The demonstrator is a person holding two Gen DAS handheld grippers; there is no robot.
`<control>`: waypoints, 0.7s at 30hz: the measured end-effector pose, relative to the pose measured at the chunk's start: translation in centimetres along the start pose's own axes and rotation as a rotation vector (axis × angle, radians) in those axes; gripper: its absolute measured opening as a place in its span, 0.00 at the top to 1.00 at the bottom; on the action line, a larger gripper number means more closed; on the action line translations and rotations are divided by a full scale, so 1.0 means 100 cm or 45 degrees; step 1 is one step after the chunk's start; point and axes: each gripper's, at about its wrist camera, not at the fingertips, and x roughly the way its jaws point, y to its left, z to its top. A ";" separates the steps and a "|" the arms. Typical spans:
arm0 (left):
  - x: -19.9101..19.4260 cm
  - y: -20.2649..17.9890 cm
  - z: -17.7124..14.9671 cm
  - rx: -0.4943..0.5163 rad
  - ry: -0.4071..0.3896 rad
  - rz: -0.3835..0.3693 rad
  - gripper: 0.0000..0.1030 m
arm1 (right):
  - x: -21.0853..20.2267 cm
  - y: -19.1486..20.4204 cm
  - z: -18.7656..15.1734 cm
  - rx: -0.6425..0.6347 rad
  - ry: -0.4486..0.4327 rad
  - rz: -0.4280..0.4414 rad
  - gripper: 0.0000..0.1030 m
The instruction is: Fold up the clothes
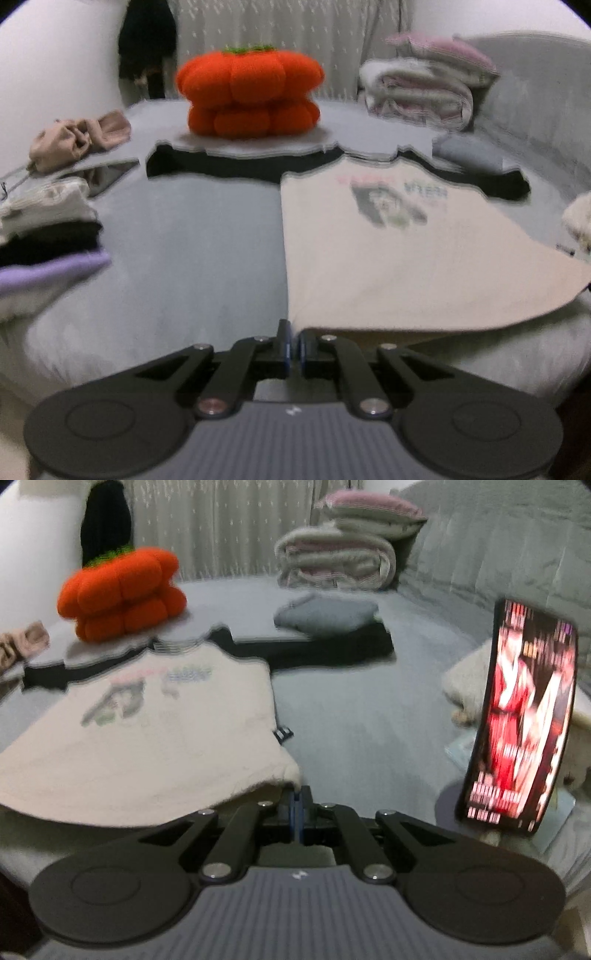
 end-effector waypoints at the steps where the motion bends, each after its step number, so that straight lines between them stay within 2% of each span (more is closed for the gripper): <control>1: 0.002 0.000 -0.002 0.005 0.012 0.001 0.96 | 0.003 -0.001 -0.002 0.004 0.016 -0.001 1.00; 7: 0.005 -0.003 -0.007 0.031 0.047 0.004 0.96 | 0.022 -0.005 -0.017 0.030 0.109 -0.008 1.00; 10: 0.006 -0.004 -0.008 0.047 0.060 0.000 0.95 | 0.023 -0.008 -0.016 0.041 0.121 -0.002 1.00; 14: 0.003 -0.003 -0.008 0.083 0.086 -0.059 0.95 | 0.018 -0.015 -0.017 0.077 0.131 0.009 1.00; 16: 0.001 0.000 -0.008 0.074 0.121 -0.112 0.90 | 0.014 -0.019 -0.016 0.102 0.135 0.028 0.98; 18: -0.001 0.007 -0.008 0.032 0.166 -0.188 0.71 | 0.009 -0.022 -0.015 0.118 0.133 0.052 0.86; 20: -0.003 0.018 -0.008 -0.041 0.199 -0.274 0.62 | 0.005 -0.024 -0.014 0.125 0.136 0.075 0.86; 21: -0.004 0.024 -0.008 -0.081 0.207 -0.311 0.62 | 0.003 -0.025 -0.013 0.127 0.137 0.085 0.86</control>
